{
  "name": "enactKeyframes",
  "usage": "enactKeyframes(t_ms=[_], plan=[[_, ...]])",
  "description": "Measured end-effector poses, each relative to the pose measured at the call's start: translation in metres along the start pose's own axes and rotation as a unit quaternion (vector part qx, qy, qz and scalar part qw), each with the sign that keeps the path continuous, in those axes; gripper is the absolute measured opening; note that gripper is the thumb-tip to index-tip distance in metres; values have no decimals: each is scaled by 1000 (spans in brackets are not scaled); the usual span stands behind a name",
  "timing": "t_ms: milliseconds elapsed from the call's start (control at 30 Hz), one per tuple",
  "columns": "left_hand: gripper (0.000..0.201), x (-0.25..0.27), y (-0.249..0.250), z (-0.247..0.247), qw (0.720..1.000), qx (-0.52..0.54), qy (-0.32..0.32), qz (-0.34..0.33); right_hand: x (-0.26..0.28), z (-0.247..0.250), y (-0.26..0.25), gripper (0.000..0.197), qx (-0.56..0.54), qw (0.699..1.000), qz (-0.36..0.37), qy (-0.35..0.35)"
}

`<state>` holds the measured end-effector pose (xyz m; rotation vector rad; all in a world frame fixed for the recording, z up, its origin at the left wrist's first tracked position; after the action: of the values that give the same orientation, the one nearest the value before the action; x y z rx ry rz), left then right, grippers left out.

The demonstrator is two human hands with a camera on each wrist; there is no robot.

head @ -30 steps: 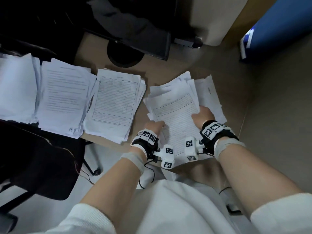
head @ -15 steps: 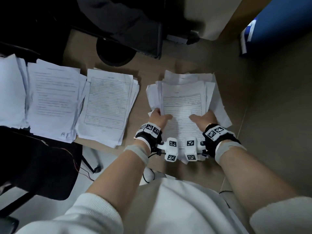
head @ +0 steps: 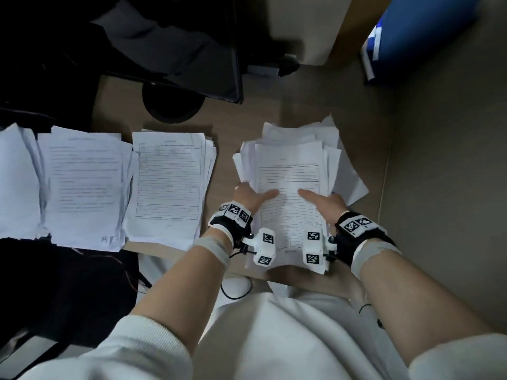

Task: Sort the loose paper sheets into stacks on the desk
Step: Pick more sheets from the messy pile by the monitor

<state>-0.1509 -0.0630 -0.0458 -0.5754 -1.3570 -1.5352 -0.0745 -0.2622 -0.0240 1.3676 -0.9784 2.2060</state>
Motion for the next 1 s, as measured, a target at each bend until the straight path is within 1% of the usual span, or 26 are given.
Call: enactKeyframes(t_ms=[33, 100, 133, 167, 200, 267, 333, 367, 433, 467, 533, 567, 633, 700, 733, 767, 833, 867, 900, 933, 1000], plan=[[103, 10, 7, 2, 1000, -22, -6, -15, 1, -1, 6, 39, -12, 1000, -17, 20], [76, 17, 17, 2, 999, -28, -15, -35, 1, -3, 16, 61, -39, 996, -40, 65], [66, 20, 21, -1, 998, -24, -22, -50, 4, -1, 21, 61, -44, 994, -50, 83], [60, 23, 26, -5, 998, -22, -25, -56, 9, 3, 24, 55, -39, 993, -59, 98], [54, 25, 32, -9, 997, -27, -34, -70, 13, 6, 28, 56, -42, 990, -74, 115], [38, 26, 40, -22, 990, -82, -63, -94, 21, 12, 38, 68, -56, 981, -115, 148], [24, 24, 42, -36, 976, -159, -98, -110, 25, 14, 50, 75, -62, 972, -151, 170], [23, 24, 42, -43, 969, -194, -109, -112, 31, 13, 55, 75, -72, 968, -162, 175], [32, 20, 38, -51, 960, -232, -102, -122, 35, 7, 66, 75, -89, 964, -188, 164], [32, 16, 36, -50, 959, -238, -85, -127, 35, 2, 71, 76, -93, 964, -195, 157], [24, 12, 38, -42, 955, -255, -60, -137, 36, -7, 70, 76, -118, 962, -195, 151], [29, 7, 39, -37, 951, -269, -45, -145, 37, -12, 67, 76, -133, 962, -188, 144], [50, -6, 41, -25, 937, -314, -10, -153, 32, -19, 60, 74, -138, 962, -187, 142], [63, -15, 47, -14, 924, -347, 8, -161, 25, -28, 48, 61, -147, 963, -178, 136], [62, -16, 52, -9, 920, -352, 3, -169, 20, -31, 41, 56, -152, 961, -182, 139], [58, -19, 57, -5, 920, -353, -7, -173, 14, -35, 37, 58, -156, 961, -186, 132], [51, -25, 61, -2, 920, -356, -35, -161, -2, -42, 39, 81, -140, 962, -195, 127], [48, -26, 62, -4, 920, -356, -57, -153, -4, -43, 38, 81, -127, 962, -204, 132], [48, -24, 64, -5, 919, -362, -80, -136, 3, -43, 34, 74, -127, 959, -217, 130], [52, -25, 64, -8, 913, -378, -97, -122, 7, -44, 31, 67, -138, 956, -228, 122], [70, -26, 64, -13, 886, -439, -107, -104, 7, -43, 37, 59, -166, 949, -250, 96]])
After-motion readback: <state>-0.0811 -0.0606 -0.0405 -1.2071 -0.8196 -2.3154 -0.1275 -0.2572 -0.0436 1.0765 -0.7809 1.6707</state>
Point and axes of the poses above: each hand's wrist, its own x-axis away from the middle knuckle, its own z-axis out of the back of the hand, y = z × x, the point moved 1 cm from there along -x, towards the middle knuckle, and after that the axes turned 10 degrees about x, right-handed, at the moved point
